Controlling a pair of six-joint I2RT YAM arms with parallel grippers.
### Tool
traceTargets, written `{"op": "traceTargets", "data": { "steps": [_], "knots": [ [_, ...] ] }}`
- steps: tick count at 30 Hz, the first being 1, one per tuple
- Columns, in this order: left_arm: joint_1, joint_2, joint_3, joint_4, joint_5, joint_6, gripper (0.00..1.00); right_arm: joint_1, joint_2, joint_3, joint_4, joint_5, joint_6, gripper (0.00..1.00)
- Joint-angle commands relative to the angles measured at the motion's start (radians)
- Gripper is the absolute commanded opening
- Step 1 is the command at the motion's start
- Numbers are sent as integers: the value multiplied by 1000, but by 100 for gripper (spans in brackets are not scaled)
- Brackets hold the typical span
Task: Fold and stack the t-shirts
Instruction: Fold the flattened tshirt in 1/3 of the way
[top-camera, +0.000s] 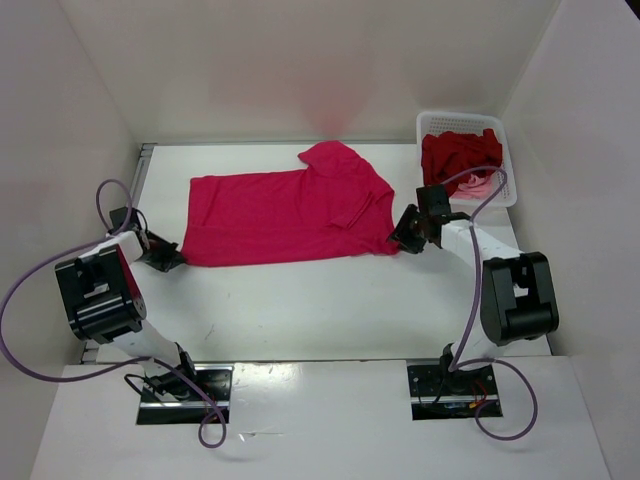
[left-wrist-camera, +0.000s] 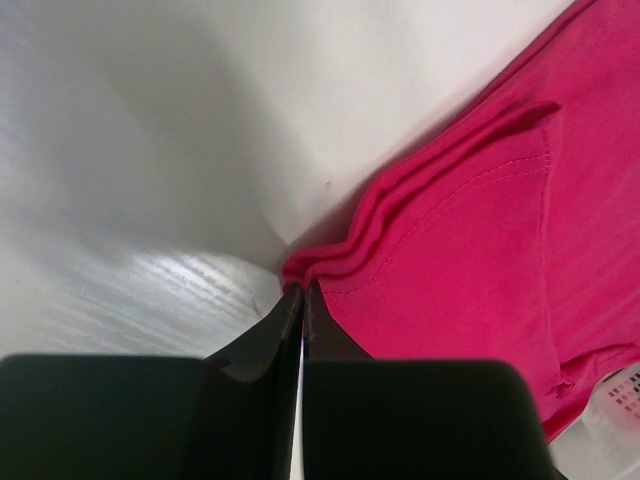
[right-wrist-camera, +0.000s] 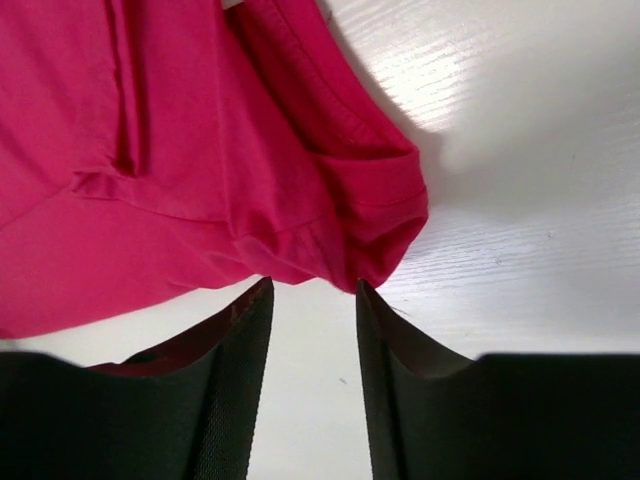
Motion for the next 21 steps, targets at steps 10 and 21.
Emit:
{"op": "traceTargets", "data": {
  "steps": [10,21],
  "knots": [
    [1,19,65,2,-20,37,0,24,105,45,-7,4,-42,24],
    [1,19,65,2,-22,46,0,43,105,77,-24,47,-42,0]
  ]
}}
